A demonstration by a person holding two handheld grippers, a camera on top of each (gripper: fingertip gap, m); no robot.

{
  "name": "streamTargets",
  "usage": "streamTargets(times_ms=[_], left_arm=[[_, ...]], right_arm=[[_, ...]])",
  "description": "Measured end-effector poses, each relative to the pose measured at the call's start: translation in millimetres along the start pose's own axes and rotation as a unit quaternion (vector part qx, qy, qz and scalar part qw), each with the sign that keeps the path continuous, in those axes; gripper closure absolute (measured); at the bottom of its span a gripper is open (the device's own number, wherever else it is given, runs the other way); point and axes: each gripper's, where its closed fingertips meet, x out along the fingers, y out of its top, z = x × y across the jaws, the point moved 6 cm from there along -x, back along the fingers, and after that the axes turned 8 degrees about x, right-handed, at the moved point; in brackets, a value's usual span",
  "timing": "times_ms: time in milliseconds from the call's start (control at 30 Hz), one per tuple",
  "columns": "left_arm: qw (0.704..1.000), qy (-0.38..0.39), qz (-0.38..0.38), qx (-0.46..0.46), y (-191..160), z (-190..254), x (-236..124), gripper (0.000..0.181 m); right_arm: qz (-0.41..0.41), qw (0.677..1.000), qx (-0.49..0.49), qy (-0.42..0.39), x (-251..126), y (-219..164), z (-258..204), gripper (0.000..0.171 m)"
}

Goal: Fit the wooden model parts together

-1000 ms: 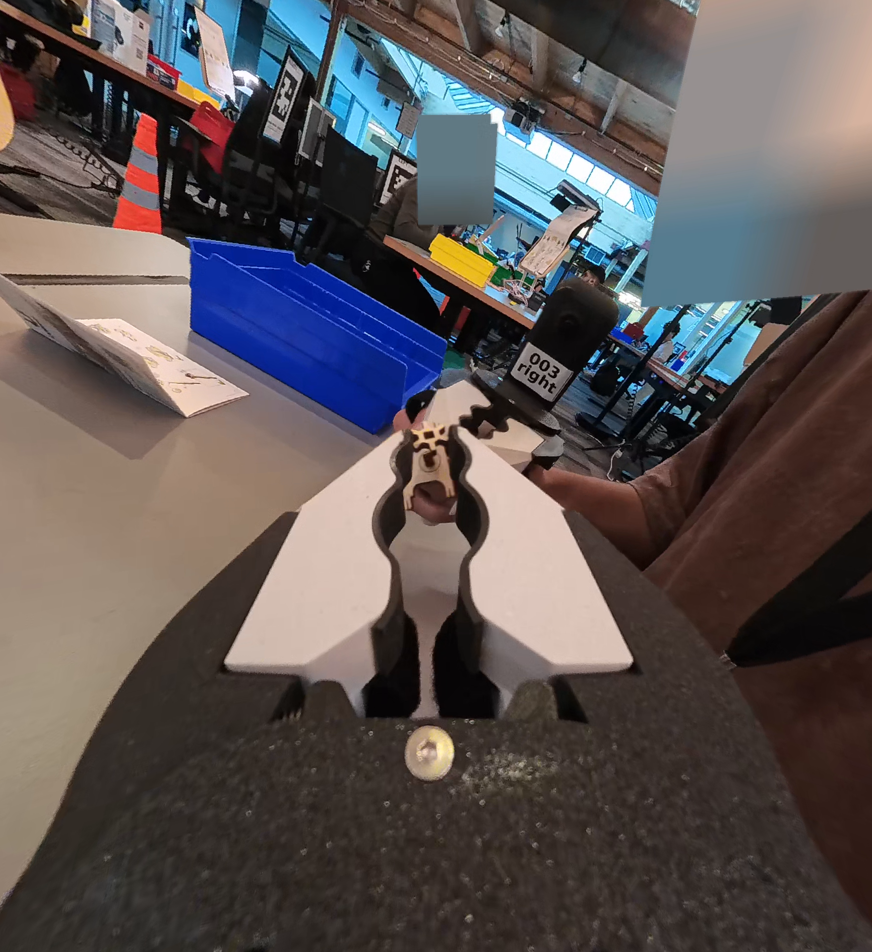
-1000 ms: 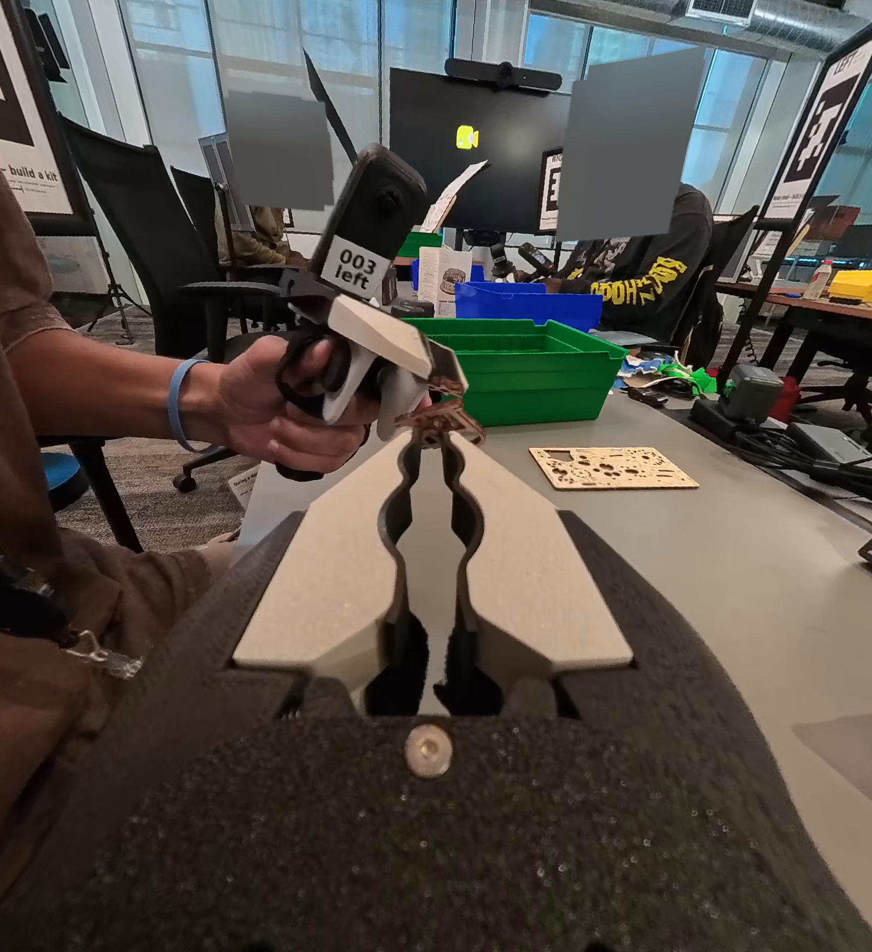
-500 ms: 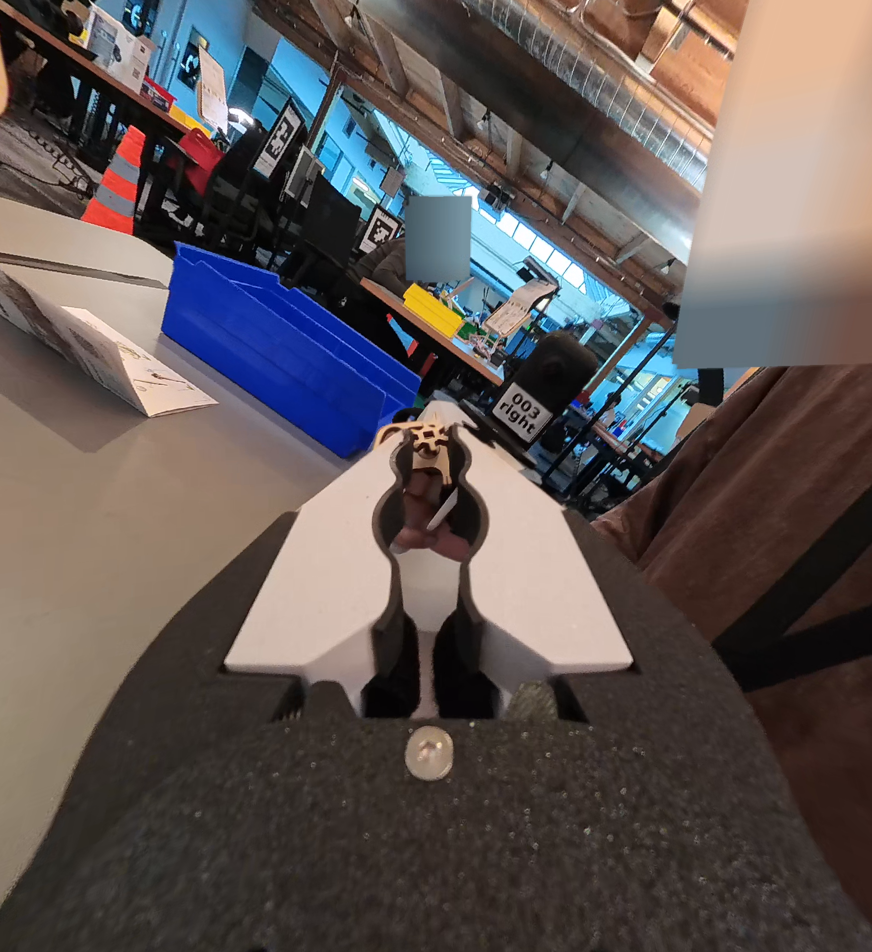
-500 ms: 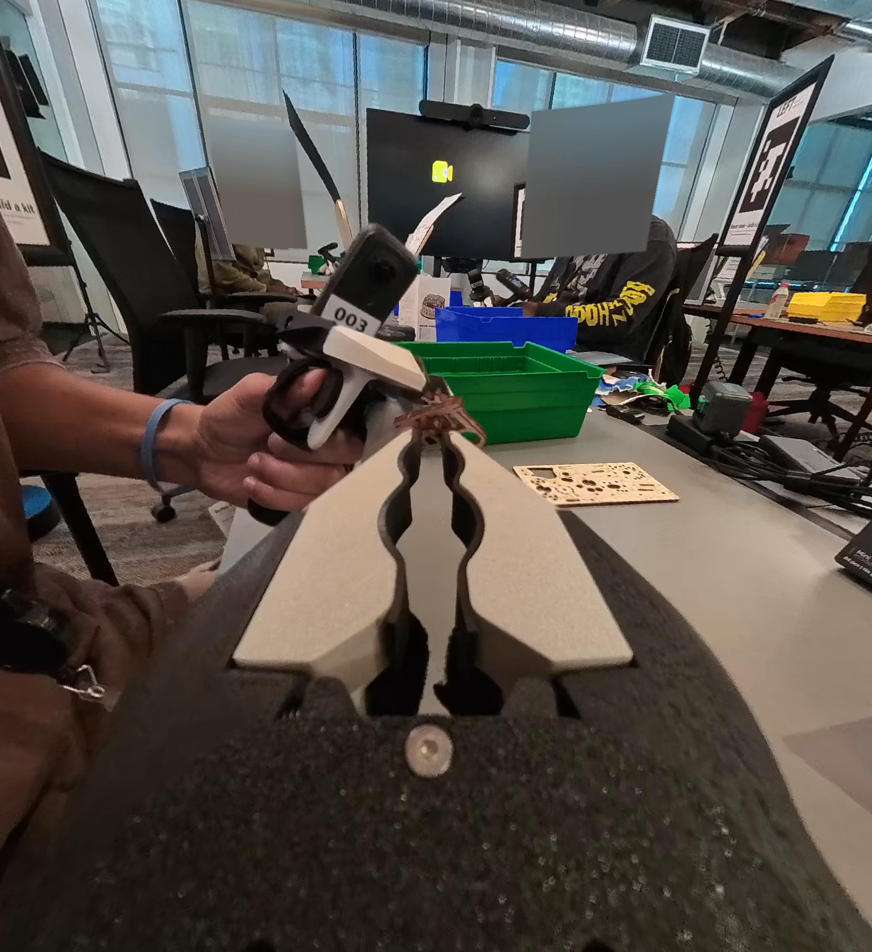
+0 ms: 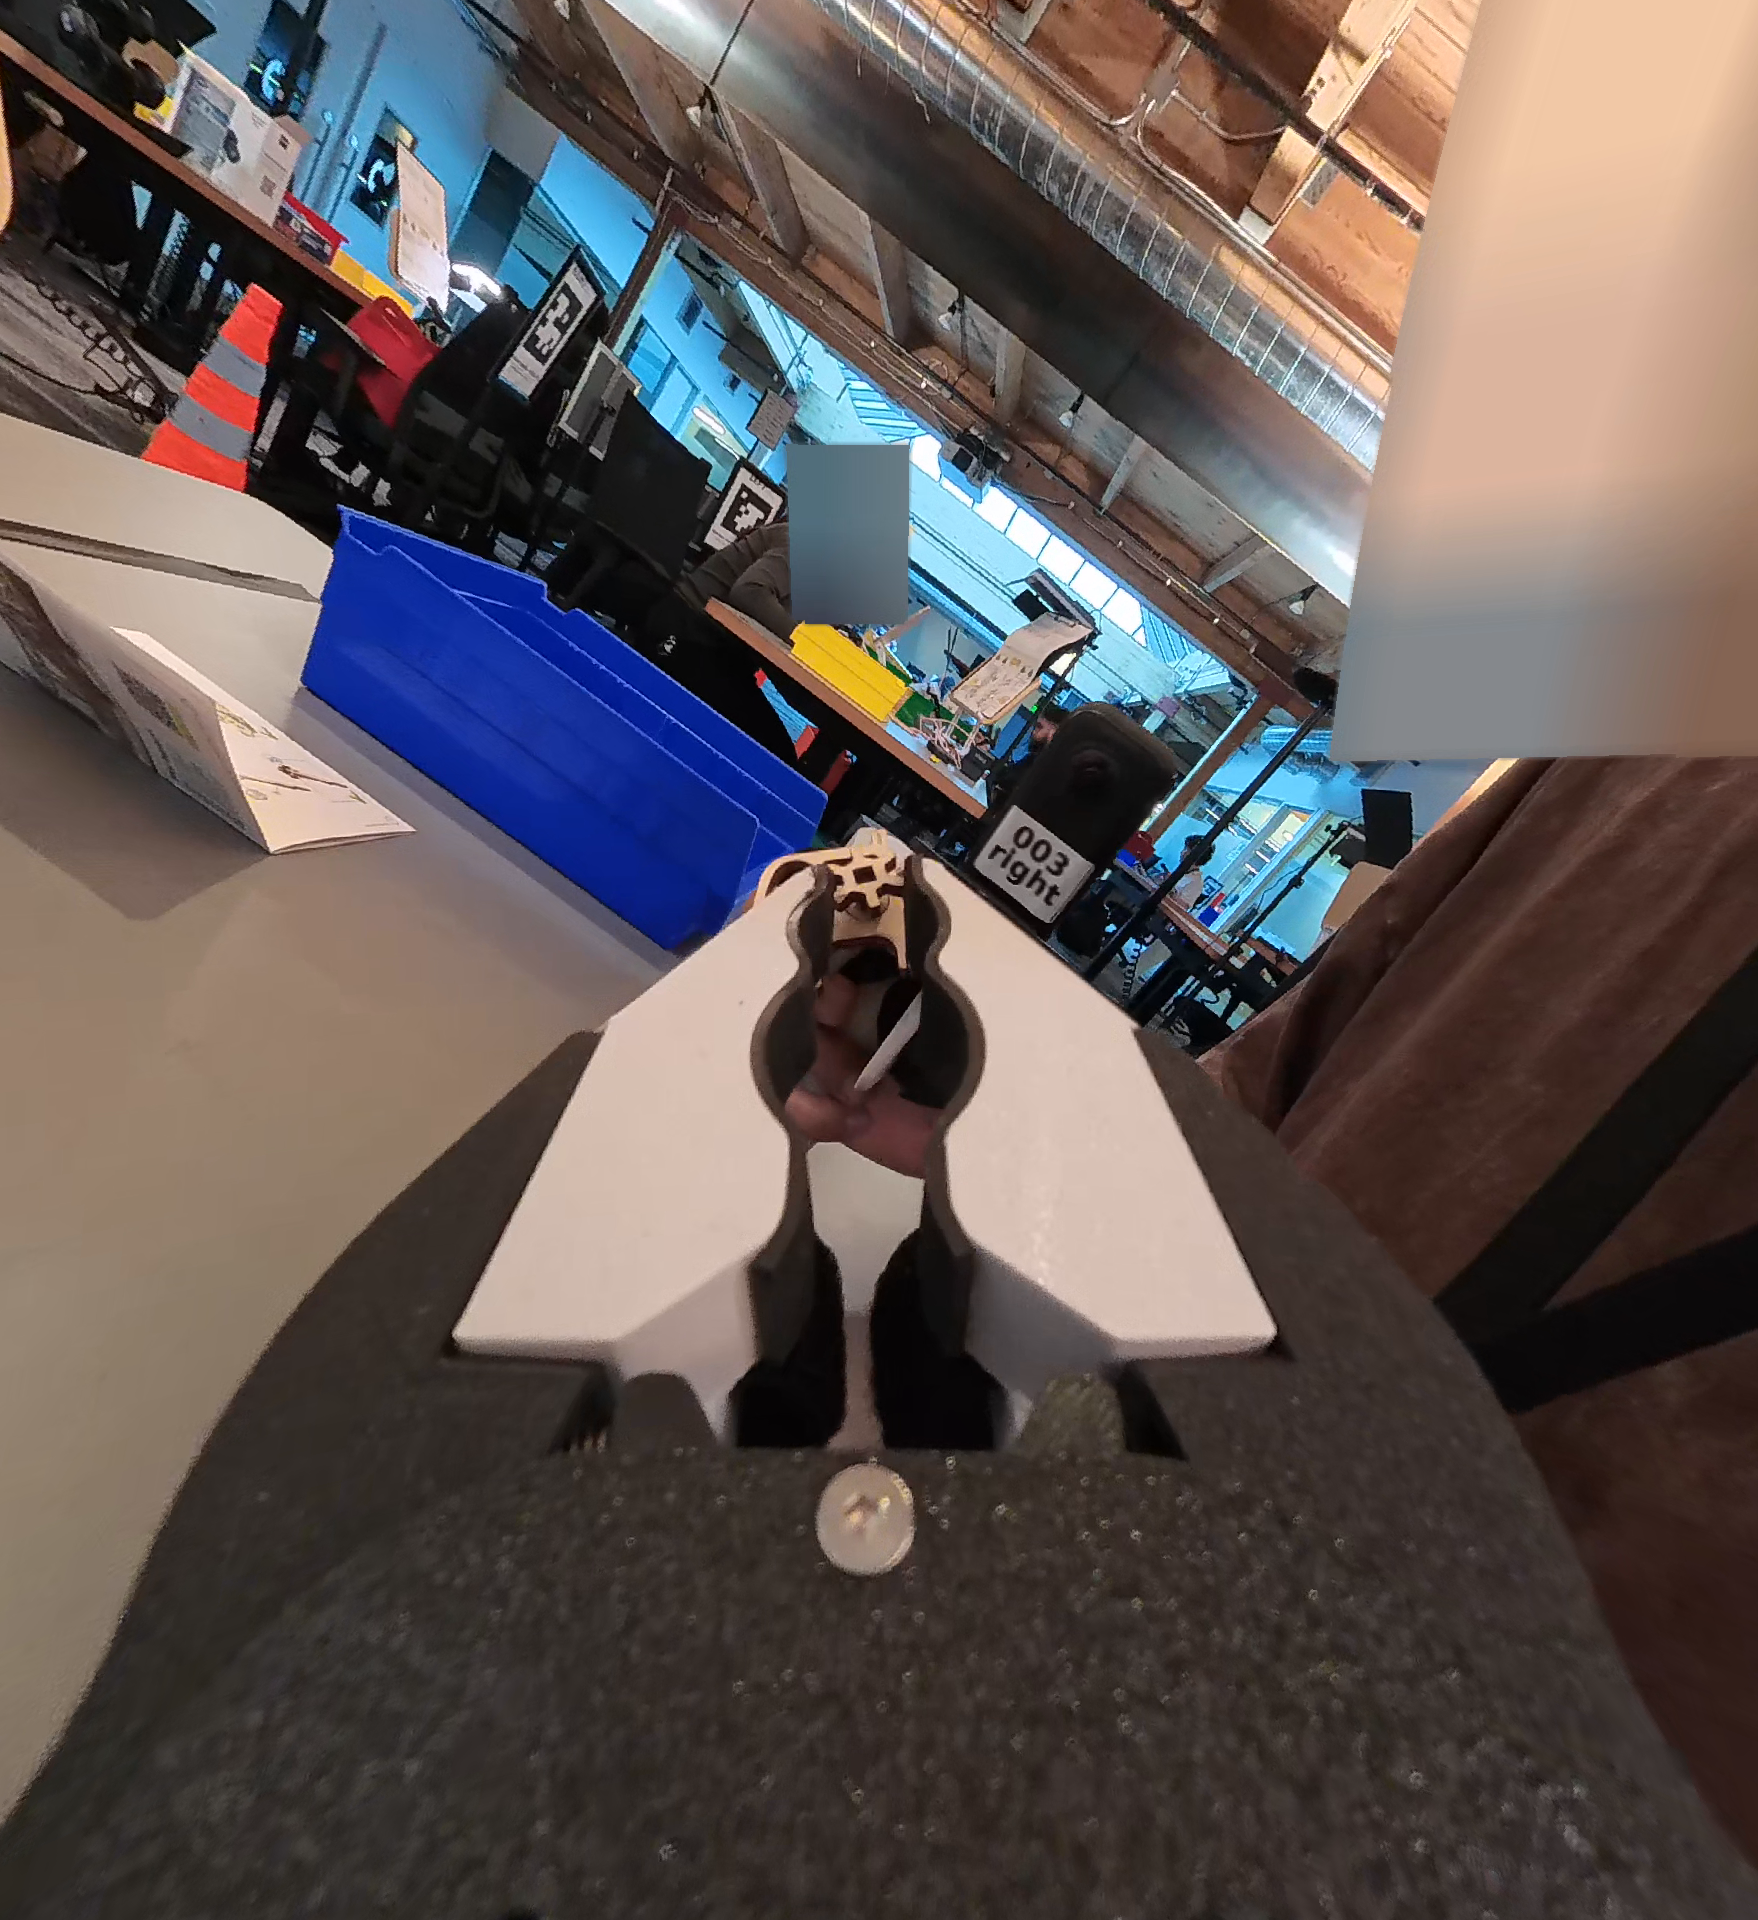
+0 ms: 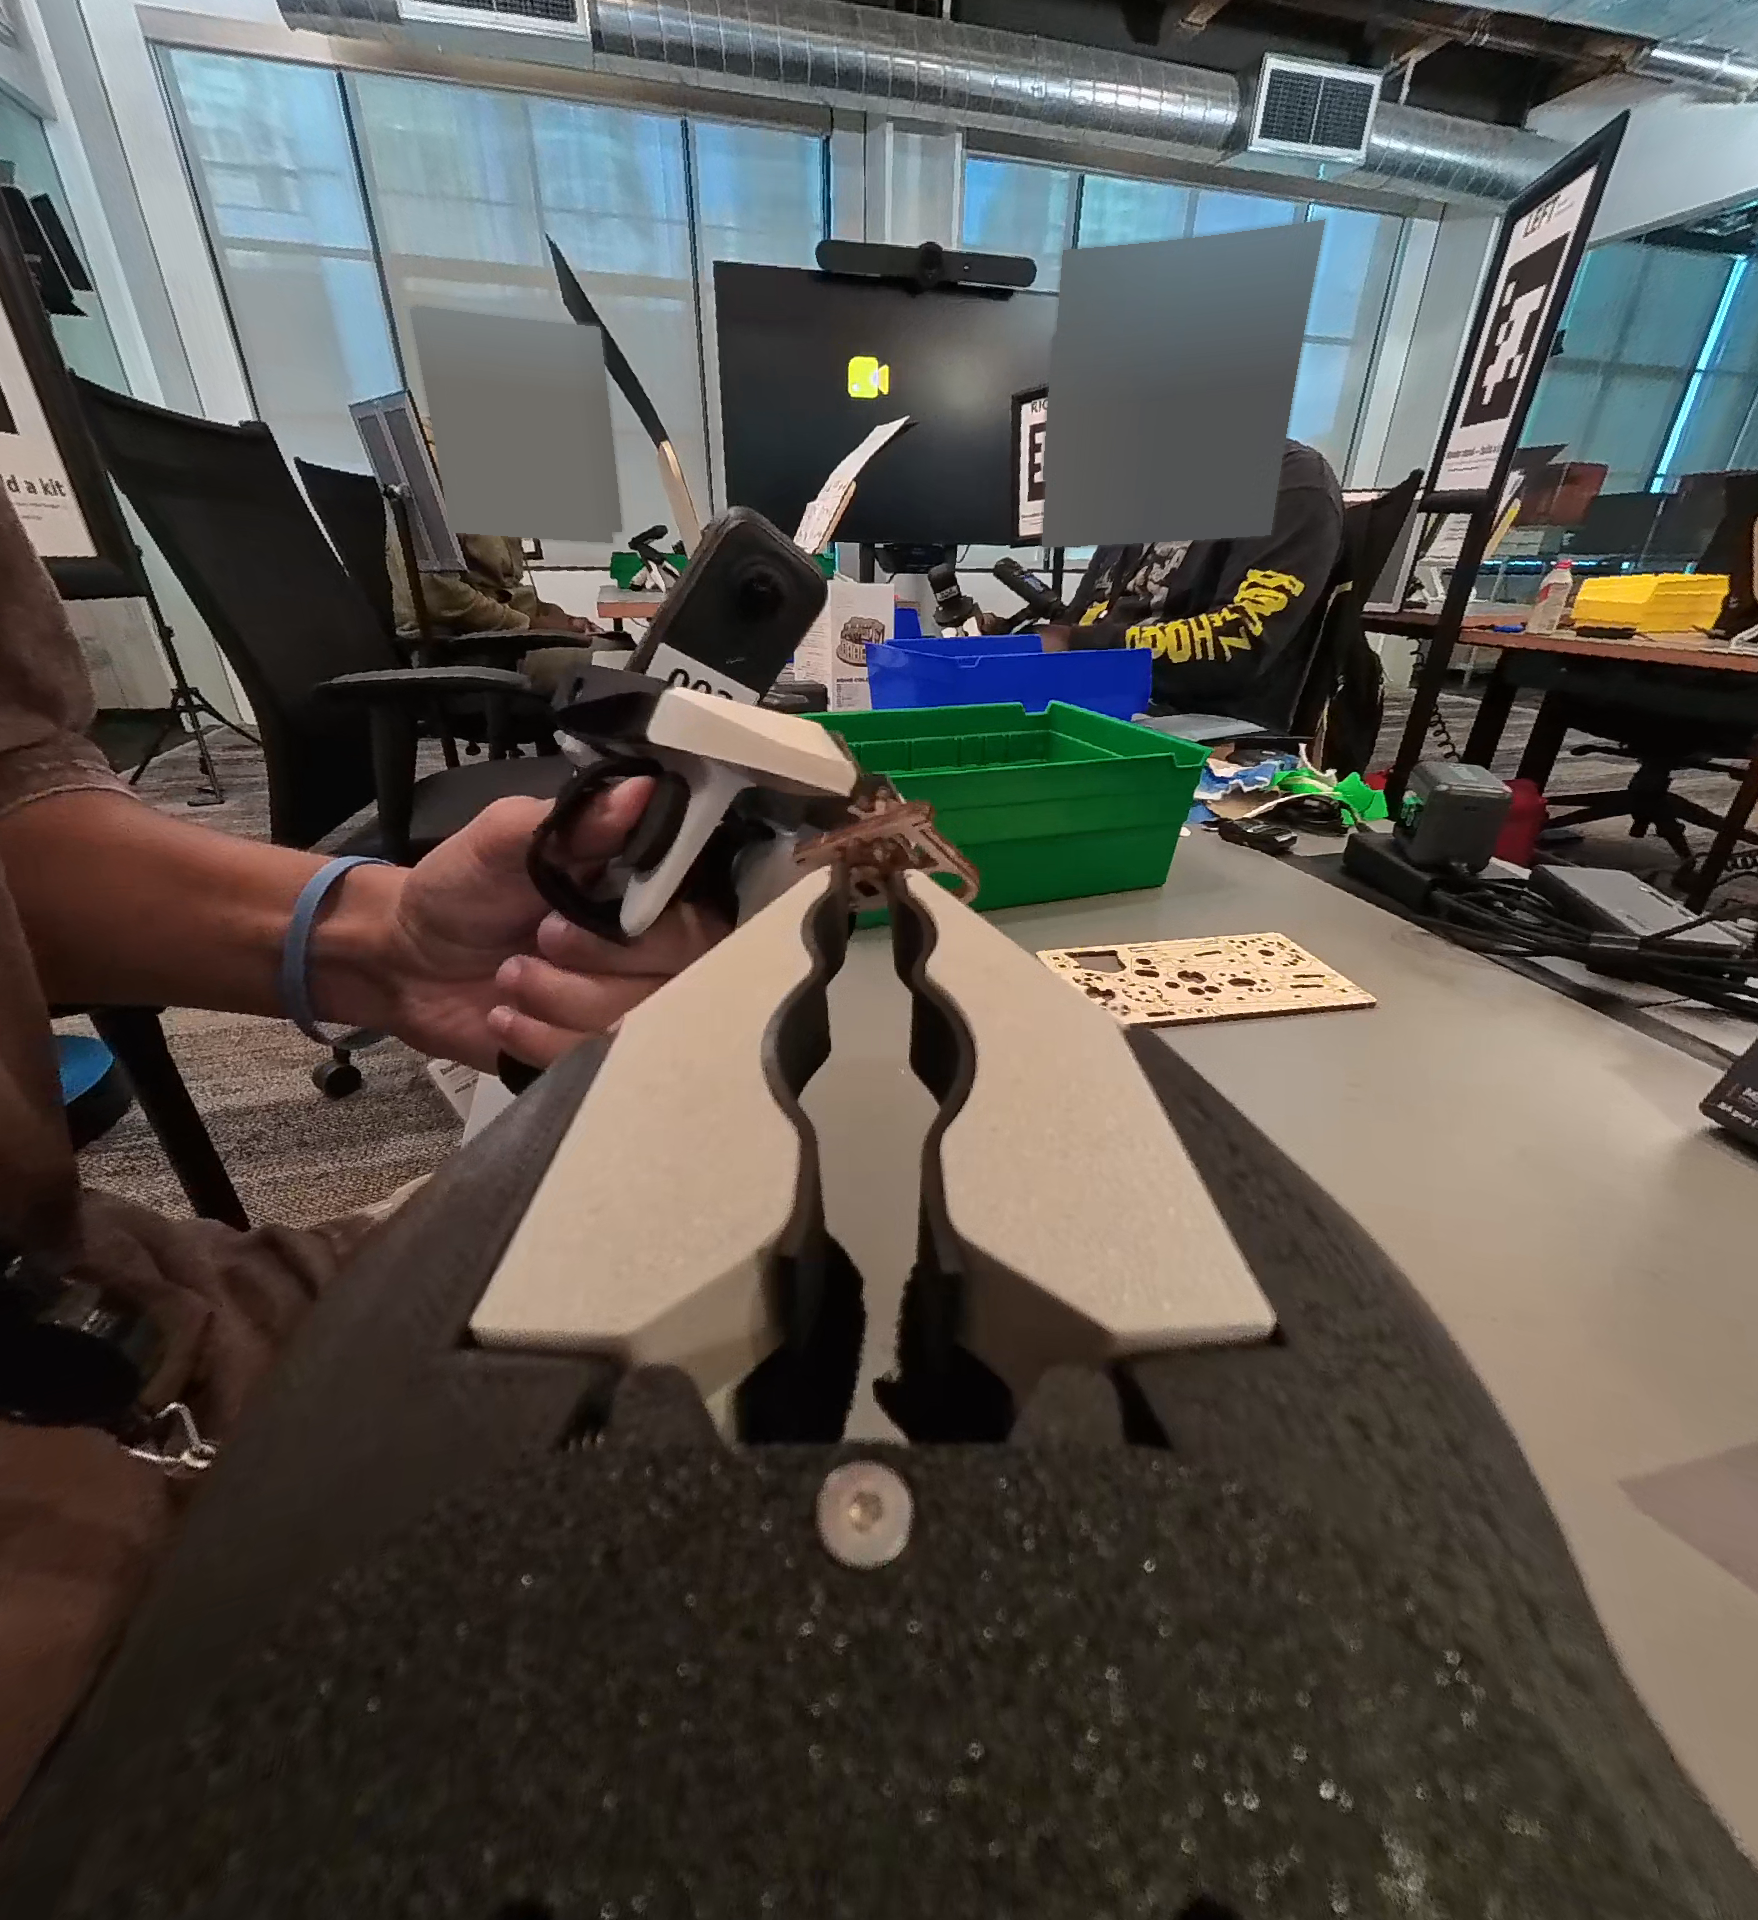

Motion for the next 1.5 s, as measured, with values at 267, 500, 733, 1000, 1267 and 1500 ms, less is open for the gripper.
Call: streamTargets(times_ms=[267, 500, 733, 1000, 1267, 1500], left_arm=[[1.0, 0.001, -0.027, 0.006, -1, -1, 1, 0.17], [0.998, 0.006, -0.061, 0.001, -3, -7, -4, 0.17], [0.997, 0.022, -0.07, 0.018, -3, -9, -5, 0.16], [0.953, 0.096, -0.168, 0.232, -13, 4, -1, 0.134], [0.914, 0.147, -0.212, 0.314, -22, 4, 0, 0.153], [0.897, 0.171, -0.227, 0.338, -26, 1, 1, 0.163]], right_arm=[[-0.015, 1.0, -0.012, -0.008, -1, -2, 0, 0.164], [-0.03, 0.999, 0.014, -0.003, 1, -7, 2, 0.164], [-0.032, 0.995, 0.094, 0.011, 4, -11, 7, 0.164], [-0.057, 0.99, 0.13, 0.016, 6, -17, 7, 0.164], [-0.073, 0.986, 0.148, 0.022, 8, -20, 5, 0.164], [-0.069, 0.986, 0.15, 0.021, 8, -19, 5, 0.164]])
